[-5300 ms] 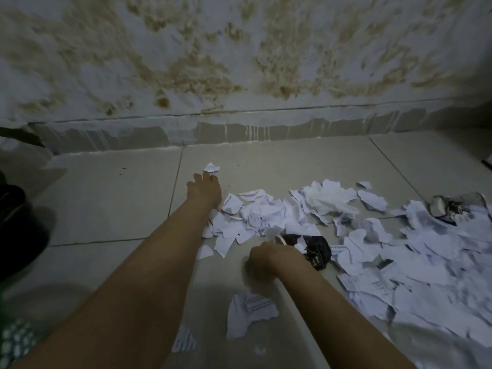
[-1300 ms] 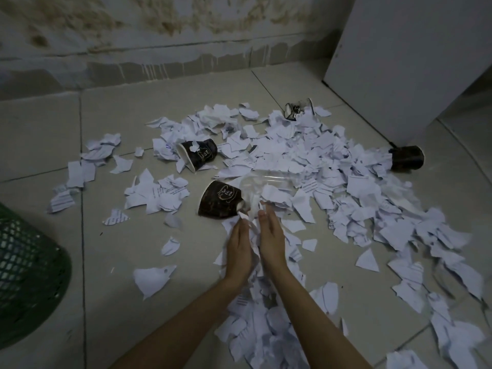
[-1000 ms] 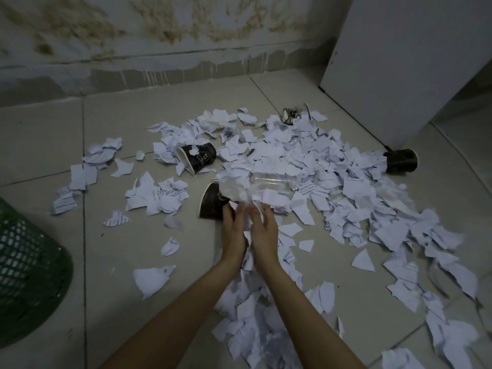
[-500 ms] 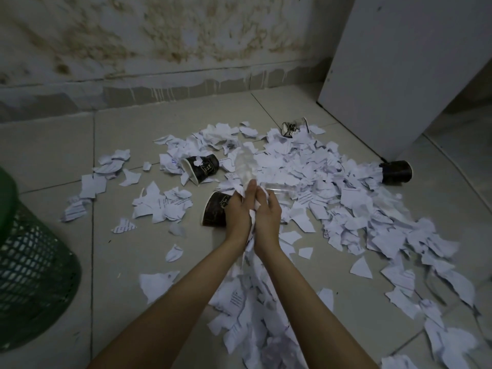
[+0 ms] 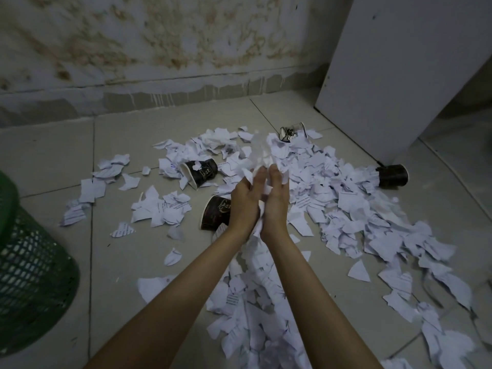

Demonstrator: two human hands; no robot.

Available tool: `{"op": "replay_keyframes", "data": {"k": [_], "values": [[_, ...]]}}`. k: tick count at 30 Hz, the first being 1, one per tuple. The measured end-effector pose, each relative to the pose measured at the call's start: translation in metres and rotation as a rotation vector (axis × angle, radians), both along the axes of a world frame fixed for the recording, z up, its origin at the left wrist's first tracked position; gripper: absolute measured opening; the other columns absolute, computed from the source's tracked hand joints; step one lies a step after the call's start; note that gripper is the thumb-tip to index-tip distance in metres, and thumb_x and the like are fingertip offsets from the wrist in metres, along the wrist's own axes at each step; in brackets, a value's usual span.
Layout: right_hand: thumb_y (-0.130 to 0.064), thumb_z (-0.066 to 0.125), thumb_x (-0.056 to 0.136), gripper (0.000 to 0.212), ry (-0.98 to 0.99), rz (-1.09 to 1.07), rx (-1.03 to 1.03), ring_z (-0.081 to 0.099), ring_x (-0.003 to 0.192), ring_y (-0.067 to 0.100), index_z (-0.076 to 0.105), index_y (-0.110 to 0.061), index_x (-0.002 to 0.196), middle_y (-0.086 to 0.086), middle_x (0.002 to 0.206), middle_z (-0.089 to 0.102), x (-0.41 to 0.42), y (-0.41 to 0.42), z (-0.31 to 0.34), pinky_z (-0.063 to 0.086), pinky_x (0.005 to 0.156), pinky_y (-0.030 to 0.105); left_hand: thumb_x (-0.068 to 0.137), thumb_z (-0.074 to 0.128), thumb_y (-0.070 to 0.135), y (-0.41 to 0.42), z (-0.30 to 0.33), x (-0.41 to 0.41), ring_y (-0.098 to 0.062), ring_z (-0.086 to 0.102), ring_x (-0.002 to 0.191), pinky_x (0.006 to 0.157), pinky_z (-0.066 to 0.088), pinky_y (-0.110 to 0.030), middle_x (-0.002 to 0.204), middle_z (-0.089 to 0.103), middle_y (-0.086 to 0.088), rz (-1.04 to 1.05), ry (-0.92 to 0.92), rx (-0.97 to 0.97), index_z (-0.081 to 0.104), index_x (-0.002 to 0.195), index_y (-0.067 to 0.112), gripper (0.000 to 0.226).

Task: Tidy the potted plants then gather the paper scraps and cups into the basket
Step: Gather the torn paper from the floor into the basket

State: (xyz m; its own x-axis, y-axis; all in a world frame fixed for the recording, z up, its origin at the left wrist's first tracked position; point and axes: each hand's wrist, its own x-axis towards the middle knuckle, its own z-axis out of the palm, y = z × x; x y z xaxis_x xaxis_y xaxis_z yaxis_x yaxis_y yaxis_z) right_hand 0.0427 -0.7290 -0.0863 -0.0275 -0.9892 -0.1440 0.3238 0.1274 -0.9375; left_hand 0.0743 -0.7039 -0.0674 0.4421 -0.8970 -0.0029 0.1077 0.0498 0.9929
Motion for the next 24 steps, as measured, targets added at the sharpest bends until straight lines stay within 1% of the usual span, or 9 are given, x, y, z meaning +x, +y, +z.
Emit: {"op": "replay_keyframes", "data": {"k": [1, 2, 5, 10, 15, 17, 19, 21, 24], "values": [[-0.043, 0.055, 0.089, 0.020, 0.002, -0.013, 0.000, 0.067, 0.077, -0.002, 0.061, -0.030, 0.103, -0.012, 0.091, 0.069, 0.001, 0.002, 0.001, 0.049, 0.061, 0.012, 0.098, 0.043, 0.030, 0.002, 0.001, -0.003, -0.019, 0.065, 0.105, 0.089, 0.048, -0.034, 0.100, 0.072, -0.011, 0.005, 0.007, -0.010, 0.066, 0.105, 0.006, 0.035], [-0.040, 0.054, 0.090, 0.015, 0.004, -0.018, -0.006, 0.067, 0.075, -0.004, 0.062, -0.032, 0.099, -0.012, 0.088, 0.069, 0.001, 0.003, 0.002, 0.049, 0.060, 0.011, 0.097, 0.045, 0.029, 0.001, -0.002, -0.003, -0.008, 0.067, 0.096, 0.085, 0.048, -0.035, 0.093, 0.073, -0.003, 0.017, 0.009, -0.037, 0.068, 0.098, 0.013, 0.028], [-0.030, 0.049, 0.094, 0.015, 0.034, -0.018, -0.013, 0.064, 0.067, -0.008, 0.061, -0.032, 0.086, -0.013, 0.080, 0.067, 0.001, 0.004, 0.003, 0.047, 0.057, 0.009, 0.095, 0.049, 0.026, -0.004, -0.012, 0.001, 0.006, 0.065, 0.070, 0.070, 0.051, -0.023, 0.076, 0.068, 0.012, 0.051, -0.018, -0.036, 0.064, 0.082, 0.029, 0.020], [-0.028, 0.046, 0.097, 0.018, 0.090, -0.015, -0.010, 0.064, 0.072, 0.000, 0.062, -0.021, 0.098, -0.008, 0.083, 0.067, 0.002, 0.004, 0.005, 0.047, 0.058, 0.009, 0.096, 0.047, 0.024, -0.007, -0.018, 0.002, -0.002, 0.063, 0.073, 0.062, 0.047, -0.010, 0.077, 0.065, 0.009, 0.073, -0.066, -0.050, 0.063, 0.103, 0.002, 0.028], [-0.026, 0.046, 0.097, 0.024, 0.084, -0.046, 0.012, 0.063, 0.092, 0.016, 0.058, -0.015, 0.114, 0.003, 0.102, 0.065, 0.005, 0.009, 0.017, 0.048, 0.074, 0.021, 0.096, 0.048, 0.024, -0.008, -0.012, 0.004, 0.009, 0.062, 0.060, 0.055, 0.045, -0.007, 0.068, 0.064, 0.011, 0.088, -0.065, -0.040, 0.060, 0.074, 0.027, 0.025], [-0.025, 0.046, 0.096, 0.016, 0.079, -0.040, 0.008, 0.063, 0.089, 0.013, 0.060, -0.023, 0.104, -0.002, 0.097, 0.065, 0.007, 0.010, 0.024, 0.047, 0.072, 0.021, 0.096, 0.049, 0.022, -0.009, -0.006, 0.006, 0.009, 0.060, 0.055, 0.052, 0.043, -0.008, 0.061, 0.062, 0.012, 0.114, -0.041, -0.038, 0.057, 0.068, 0.026, 0.029], [-0.023, 0.046, 0.096, 0.015, 0.085, -0.031, -0.003, 0.061, 0.077, 0.006, 0.057, -0.029, 0.089, -0.008, 0.085, 0.063, 0.011, 0.009, 0.032, 0.045, 0.065, 0.018, 0.095, 0.050, 0.019, -0.011, 0.003, 0.010, 0.000, 0.057, 0.054, 0.055, 0.042, -0.017, 0.056, 0.056, 0.009, 0.129, 0.006, -0.033, 0.052, 0.062, 0.024, 0.034], [-0.022, 0.043, 0.097, 0.014, 0.115, -0.005, -0.024, 0.060, 0.075, 0.007, 0.056, -0.021, 0.092, -0.007, 0.081, 0.061, 0.017, 0.008, 0.043, 0.044, 0.064, 0.019, 0.096, 0.049, 0.016, -0.011, 0.014, 0.016, -0.011, 0.054, 0.059, 0.059, 0.040, -0.026, 0.059, 0.053, 0.004, 0.120, 0.051, -0.034, 0.050, 0.061, 0.023, 0.035], [-0.021, 0.040, 0.097, 0.020, 0.176, 0.015, -0.065, 0.059, 0.075, 0.012, 0.055, -0.021, 0.084, -0.006, 0.077, 0.059, 0.030, 0.010, 0.061, 0.045, 0.066, 0.025, 0.097, 0.043, 0.013, -0.012, 0.031, 0.031, -0.013, 0.049, 0.061, 0.059, 0.038, -0.025, 0.062, 0.050, 0.000, 0.089, 0.025, -0.045, 0.051, 0.068, 0.012, 0.030]]}}
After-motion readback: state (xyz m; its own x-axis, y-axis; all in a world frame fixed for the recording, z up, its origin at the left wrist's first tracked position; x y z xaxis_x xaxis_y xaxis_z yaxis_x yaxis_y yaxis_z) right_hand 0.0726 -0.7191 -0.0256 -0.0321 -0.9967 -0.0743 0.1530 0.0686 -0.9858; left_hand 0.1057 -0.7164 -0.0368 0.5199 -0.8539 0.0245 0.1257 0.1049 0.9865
